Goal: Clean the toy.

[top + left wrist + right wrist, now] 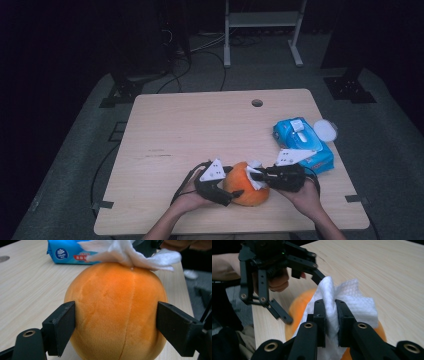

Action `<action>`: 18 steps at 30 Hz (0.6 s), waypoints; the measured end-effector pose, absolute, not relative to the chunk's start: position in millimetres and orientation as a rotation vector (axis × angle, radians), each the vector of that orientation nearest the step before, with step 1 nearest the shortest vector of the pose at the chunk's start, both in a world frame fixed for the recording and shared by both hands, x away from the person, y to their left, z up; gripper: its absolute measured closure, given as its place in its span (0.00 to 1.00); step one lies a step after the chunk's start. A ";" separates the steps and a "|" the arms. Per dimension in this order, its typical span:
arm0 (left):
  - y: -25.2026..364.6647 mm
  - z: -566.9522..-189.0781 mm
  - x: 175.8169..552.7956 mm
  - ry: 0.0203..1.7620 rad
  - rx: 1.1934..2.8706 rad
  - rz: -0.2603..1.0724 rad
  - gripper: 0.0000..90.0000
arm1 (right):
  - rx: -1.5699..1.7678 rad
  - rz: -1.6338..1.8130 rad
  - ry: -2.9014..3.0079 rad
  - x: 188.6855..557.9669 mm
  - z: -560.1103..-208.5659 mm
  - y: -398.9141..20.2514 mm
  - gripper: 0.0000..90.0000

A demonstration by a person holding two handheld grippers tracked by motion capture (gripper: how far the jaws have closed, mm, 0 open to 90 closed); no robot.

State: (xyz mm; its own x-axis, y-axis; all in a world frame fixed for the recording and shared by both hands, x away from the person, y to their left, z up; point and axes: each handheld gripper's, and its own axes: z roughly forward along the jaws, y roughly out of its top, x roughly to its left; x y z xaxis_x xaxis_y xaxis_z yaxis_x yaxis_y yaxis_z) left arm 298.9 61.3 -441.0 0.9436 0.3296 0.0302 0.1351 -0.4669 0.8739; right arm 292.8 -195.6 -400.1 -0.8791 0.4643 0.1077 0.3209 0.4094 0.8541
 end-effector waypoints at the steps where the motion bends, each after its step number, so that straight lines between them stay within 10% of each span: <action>1: 63.4 -441.0 299.7 0.331 2.057 0.232 0.19 | 0.692 1.452 2.518 292.7 -400.0 -194.2 0.89; 7: 70.4 -448.7 307.5 0.373 2.044 0.156 0.11 | 0.766 1.468 2.520 300.0 -408.3 -207.5 0.89; 18: 70.2 -416.0 299.3 0.310 2.026 0.210 0.37 | 0.654 1.557 2.464 285.5 -386.2 -191.5 0.89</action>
